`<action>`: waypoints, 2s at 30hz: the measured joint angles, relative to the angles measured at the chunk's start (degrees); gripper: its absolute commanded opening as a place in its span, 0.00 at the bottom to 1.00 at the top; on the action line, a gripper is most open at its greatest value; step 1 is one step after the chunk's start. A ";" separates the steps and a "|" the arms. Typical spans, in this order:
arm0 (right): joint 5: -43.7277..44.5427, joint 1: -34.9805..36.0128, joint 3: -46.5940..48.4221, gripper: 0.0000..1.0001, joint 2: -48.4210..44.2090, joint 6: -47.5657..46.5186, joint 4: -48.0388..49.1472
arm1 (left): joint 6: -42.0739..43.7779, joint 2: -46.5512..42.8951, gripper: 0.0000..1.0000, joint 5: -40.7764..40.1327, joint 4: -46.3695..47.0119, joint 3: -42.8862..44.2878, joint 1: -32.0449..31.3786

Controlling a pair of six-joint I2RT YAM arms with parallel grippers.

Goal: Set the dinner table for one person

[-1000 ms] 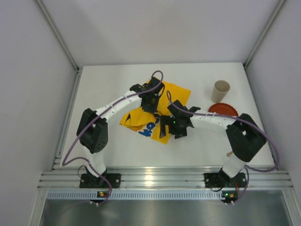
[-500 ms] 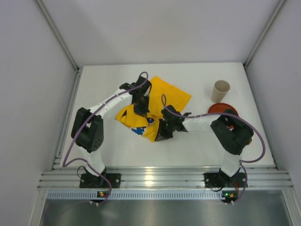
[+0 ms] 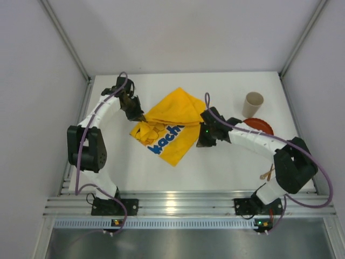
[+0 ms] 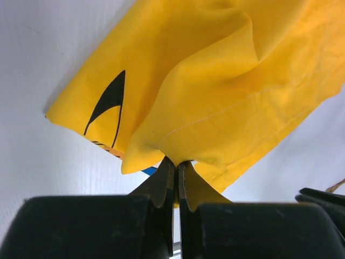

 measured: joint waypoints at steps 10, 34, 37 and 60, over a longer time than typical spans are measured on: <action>-5.90 4.07 7.32 1.00 4.66 -1.57 -1.42 | -0.79 -4.79 0.00 4.85 5.35 -10.14 1.90; -15.08 12.13 17.18 0.51 25.40 11.17 7.61 | -0.55 -6.16 0.00 10.88 9.77 -18.43 1.88; -13.92 11.76 17.20 0.26 26.29 11.69 7.26 | -0.37 -6.16 0.00 11.32 10.29 -19.15 1.88; 5.33 -8.04 16.17 0.00 14.03 -4.50 -18.58 | -4.07 -3.89 0.00 15.56 12.17 -15.54 6.34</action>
